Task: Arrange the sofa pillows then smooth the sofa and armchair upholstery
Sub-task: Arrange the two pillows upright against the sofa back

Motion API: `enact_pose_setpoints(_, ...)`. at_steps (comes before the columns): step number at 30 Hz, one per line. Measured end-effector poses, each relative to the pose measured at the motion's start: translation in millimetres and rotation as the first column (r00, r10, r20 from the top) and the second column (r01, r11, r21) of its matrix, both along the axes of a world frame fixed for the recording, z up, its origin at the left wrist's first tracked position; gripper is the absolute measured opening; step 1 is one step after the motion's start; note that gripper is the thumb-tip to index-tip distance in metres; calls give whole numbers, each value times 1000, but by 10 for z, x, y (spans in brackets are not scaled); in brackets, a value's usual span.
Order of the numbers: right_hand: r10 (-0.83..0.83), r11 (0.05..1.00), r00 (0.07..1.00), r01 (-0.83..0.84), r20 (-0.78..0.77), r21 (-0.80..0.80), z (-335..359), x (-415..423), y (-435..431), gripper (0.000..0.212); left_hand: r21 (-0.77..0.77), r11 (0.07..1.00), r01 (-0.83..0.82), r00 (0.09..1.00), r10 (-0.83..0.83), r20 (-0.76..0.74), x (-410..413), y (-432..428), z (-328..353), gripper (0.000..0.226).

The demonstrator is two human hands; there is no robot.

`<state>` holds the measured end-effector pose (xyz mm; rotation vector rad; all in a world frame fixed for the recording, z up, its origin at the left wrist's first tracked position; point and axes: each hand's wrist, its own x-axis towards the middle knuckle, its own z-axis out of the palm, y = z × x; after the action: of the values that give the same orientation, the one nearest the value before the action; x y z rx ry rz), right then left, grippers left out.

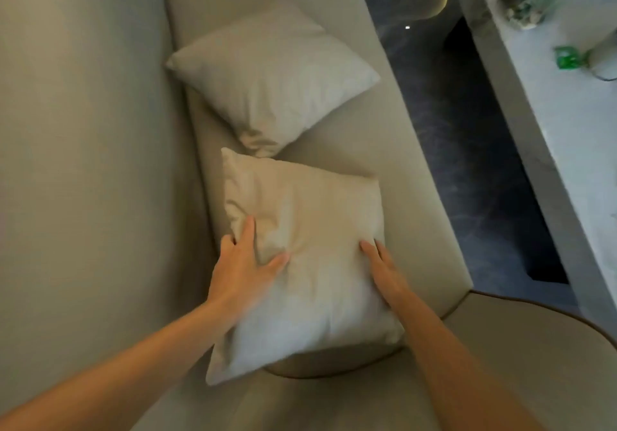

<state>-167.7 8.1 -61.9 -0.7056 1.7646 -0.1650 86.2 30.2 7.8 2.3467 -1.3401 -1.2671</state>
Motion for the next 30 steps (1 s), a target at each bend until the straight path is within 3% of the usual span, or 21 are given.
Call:
enact_pose_setpoints(4,-77,981,970,33,229,189,111,686,277,78,-5,984,179,962,-174,212,519,339,754,97)
enact_pose_setpoints(7,-34,966,946,-52,322,253,28,1232,417,86,13,983,181,934,-176,310,831,533,992,96)
enact_pose_setpoints(11,-58,959,952,-30,299,281,-207,1465,519,84,25,954,300,909,-294,295,890,645,1103,87)
enact_pose_setpoints(13,-70,945,956,-28,284,326,-225,1424,526,84,74,915,398,830,-393,396,791,569,1113,77)
enact_pose_setpoints(17,25,911,964,-132,267,391,31,1252,213,78,70,857,511,677,-451,582,671,24,1099,37)
enact_pose_setpoints(19,115,932,966,-186,232,310,180,1166,-188,67,15,859,512,714,-436,548,612,-432,1021,37)
enact_pose_setpoints(22,189,976,977,-198,98,87,333,1163,-1108,60,-63,920,388,862,-338,377,490,-1266,791,41)
enact_pose_setpoints(25,295,919,950,-310,-97,-242,435,1270,-2148,62,-37,999,5,997,-2,82,471,-2015,293,48)
enact_pose_setpoints(27,354,805,895,-439,-270,-399,380,1364,-2643,65,9,952,-306,951,306,-56,523,-2387,-144,69)
enact_pose_setpoints(30,485,682,745,-650,-457,-336,30,1520,-2926,67,33,819,-573,809,571,-136,558,-2741,-867,106)
